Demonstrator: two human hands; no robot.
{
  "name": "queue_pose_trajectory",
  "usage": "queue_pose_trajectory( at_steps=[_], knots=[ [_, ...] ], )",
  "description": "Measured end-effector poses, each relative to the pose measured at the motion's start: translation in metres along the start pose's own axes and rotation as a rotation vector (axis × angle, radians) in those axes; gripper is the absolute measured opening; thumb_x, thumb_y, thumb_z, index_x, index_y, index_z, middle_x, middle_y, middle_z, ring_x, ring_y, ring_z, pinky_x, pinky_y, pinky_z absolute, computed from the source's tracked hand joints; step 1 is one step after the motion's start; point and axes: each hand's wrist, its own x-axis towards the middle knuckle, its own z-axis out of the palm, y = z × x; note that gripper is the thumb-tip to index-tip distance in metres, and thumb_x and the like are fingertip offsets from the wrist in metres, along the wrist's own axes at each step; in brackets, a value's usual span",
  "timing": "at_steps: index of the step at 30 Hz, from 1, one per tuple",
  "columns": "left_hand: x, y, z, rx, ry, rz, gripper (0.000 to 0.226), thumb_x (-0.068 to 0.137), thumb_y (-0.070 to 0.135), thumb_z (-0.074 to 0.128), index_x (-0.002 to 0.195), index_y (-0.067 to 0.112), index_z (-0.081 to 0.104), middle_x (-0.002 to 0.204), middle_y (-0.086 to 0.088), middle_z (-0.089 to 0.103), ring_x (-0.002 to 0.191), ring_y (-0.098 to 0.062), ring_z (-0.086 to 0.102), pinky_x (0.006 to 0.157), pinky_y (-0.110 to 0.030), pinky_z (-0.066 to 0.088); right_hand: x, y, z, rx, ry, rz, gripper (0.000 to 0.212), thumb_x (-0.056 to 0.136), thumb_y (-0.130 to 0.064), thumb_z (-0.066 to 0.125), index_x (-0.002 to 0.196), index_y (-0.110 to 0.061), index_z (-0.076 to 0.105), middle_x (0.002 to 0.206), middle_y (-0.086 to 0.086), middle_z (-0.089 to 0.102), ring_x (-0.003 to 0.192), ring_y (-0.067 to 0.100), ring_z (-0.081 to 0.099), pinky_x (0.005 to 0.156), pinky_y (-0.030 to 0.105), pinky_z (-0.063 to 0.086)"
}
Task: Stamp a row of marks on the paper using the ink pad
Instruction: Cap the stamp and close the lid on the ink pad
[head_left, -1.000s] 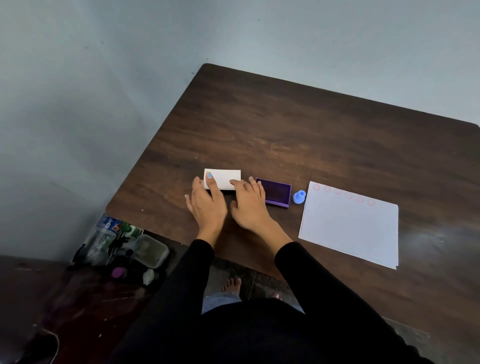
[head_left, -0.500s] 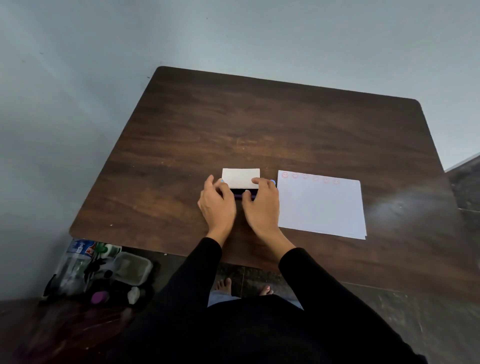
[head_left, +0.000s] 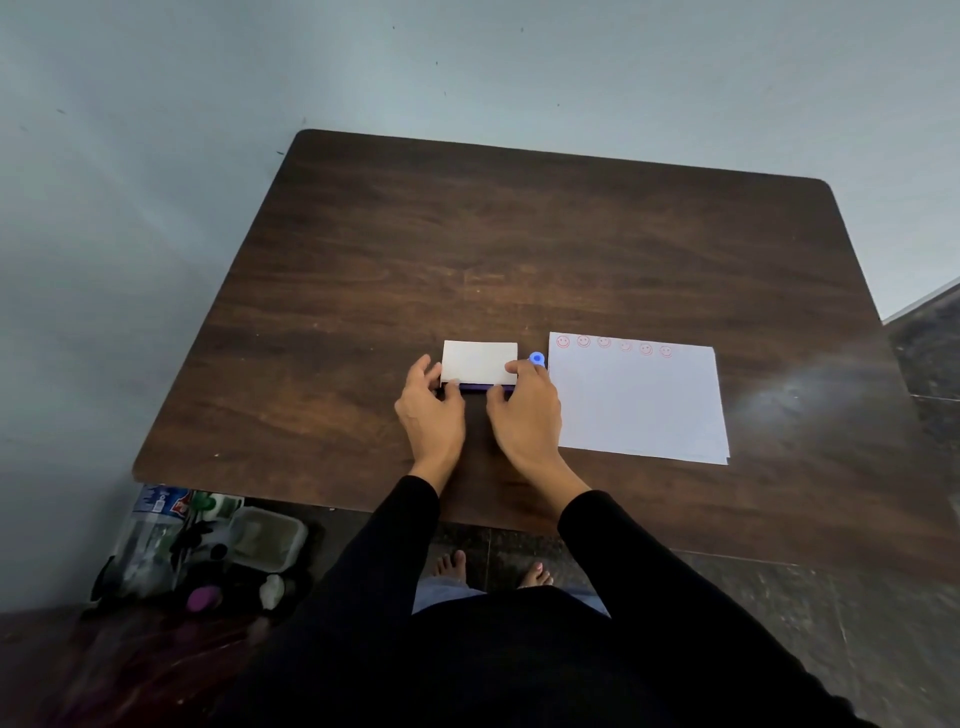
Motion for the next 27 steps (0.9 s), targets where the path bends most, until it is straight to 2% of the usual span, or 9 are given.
queue_pose_trajectory(
  at_steps=[4, 12, 20, 23, 27],
  knots=[
    [0.003, 0.0, 0.0, -0.003, -0.011, 0.016, 0.039, 0.083, -0.001, 0.062, 0.121, 0.003, 0.056, 0.118, -0.014, 0.065, 0.104, -0.019, 0.063, 0.089, -0.027, 0.051, 0.001, 0.0, 0.001, -0.015, 0.008, 0.003, 0.037, 0.087, -0.017, 0.057, 0.122, -0.008, 0.054, 0.126, 0.008, 0.056, 0.109, 0.022, 0.057, 0.084, 0.029, 0.045],
    [0.008, 0.0, -0.002, 0.037, -0.019, 0.037, 0.031, 0.081, 0.0, 0.064, 0.112, 0.003, 0.063, 0.107, -0.014, 0.07, 0.094, -0.02, 0.066, 0.083, -0.022, 0.05, 0.003, 0.003, -0.001, -0.022, 0.027, -0.001, 0.035, 0.088, -0.015, 0.057, 0.121, -0.005, 0.057, 0.123, 0.012, 0.06, 0.109, 0.022, 0.058, 0.093, 0.027, 0.045],
    [0.011, 0.003, -0.005, 0.121, -0.045, 0.042, 0.035, 0.082, 0.007, 0.065, 0.117, 0.003, 0.063, 0.113, -0.017, 0.068, 0.1, -0.026, 0.066, 0.094, -0.038, 0.052, 0.004, 0.002, -0.001, -0.041, -0.038, -0.042, 0.037, 0.089, -0.013, 0.054, 0.125, -0.003, 0.054, 0.124, 0.013, 0.061, 0.107, 0.023, 0.059, 0.093, 0.026, 0.043],
    [0.012, 0.003, -0.008, 0.17, -0.041, 0.039, 0.037, 0.083, 0.01, 0.066, 0.118, 0.003, 0.063, 0.113, -0.019, 0.068, 0.101, -0.029, 0.065, 0.095, -0.037, 0.049, 0.004, 0.002, -0.001, -0.025, -0.1, -0.078, 0.039, 0.088, -0.01, 0.054, 0.127, -0.001, 0.052, 0.123, 0.016, 0.06, 0.106, 0.025, 0.059, 0.092, 0.026, 0.043],
    [0.016, 0.003, -0.011, 0.182, -0.078, 0.03, 0.041, 0.084, 0.011, 0.065, 0.123, 0.001, 0.059, 0.116, -0.02, 0.066, 0.103, -0.031, 0.063, 0.097, -0.04, 0.048, 0.003, 0.0, -0.001, -0.024, -0.151, -0.114, 0.044, 0.087, -0.008, 0.055, 0.13, 0.0, 0.048, 0.132, 0.016, 0.053, 0.116, 0.024, 0.054, 0.099, 0.027, 0.039]
  ],
)
